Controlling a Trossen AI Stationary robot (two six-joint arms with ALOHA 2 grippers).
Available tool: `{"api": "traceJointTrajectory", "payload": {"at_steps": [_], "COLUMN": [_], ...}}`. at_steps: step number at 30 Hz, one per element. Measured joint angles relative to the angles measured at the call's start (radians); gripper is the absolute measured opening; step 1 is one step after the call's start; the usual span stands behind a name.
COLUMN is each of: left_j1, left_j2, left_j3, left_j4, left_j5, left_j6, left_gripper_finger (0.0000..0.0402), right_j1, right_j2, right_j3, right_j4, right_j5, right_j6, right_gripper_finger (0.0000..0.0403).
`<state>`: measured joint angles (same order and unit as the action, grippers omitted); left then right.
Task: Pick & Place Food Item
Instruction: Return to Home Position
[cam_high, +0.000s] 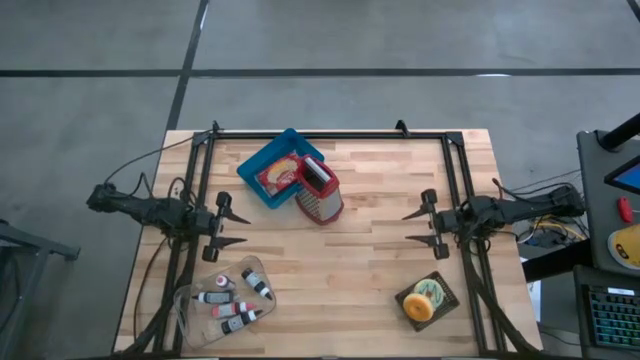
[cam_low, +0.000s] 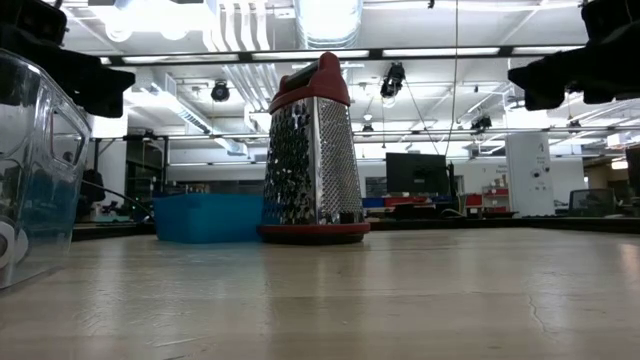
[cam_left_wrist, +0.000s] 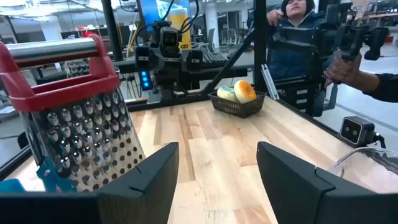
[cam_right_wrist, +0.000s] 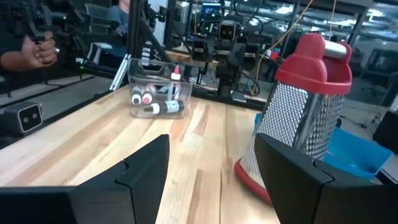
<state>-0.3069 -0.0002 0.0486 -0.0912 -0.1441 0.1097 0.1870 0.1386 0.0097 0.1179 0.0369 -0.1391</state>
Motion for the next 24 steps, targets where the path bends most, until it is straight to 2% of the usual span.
{"api": "traceJointTrajectory", "payload": {"at_steps": [5,9,24], "left_j1": [0.0,0.0,0.0], "left_j2": [0.0,0.0,0.001], "left_j3": [0.006,0.01,0.011], "left_j4": [-0.016,-0.026,-0.037], "left_j5": [0.0,-0.001,-0.002], "left_j6": [-0.009,-0.009,-0.013], "left_gripper_finger": [0.022,0.022,0.022], "right_j1": [0.0,0.0,0.0], "right_j2": [-0.14,-0.13,-0.13], "right_j3": [0.002,0.02,0.02], "right_j4": [-0.112,-0.16,-0.159], "right_j5": [-0.017,-0.005,-0.009], "right_j6": [0.005,0.007,0.028], "right_gripper_finger": [0.0233,0.0233,0.0233]}}
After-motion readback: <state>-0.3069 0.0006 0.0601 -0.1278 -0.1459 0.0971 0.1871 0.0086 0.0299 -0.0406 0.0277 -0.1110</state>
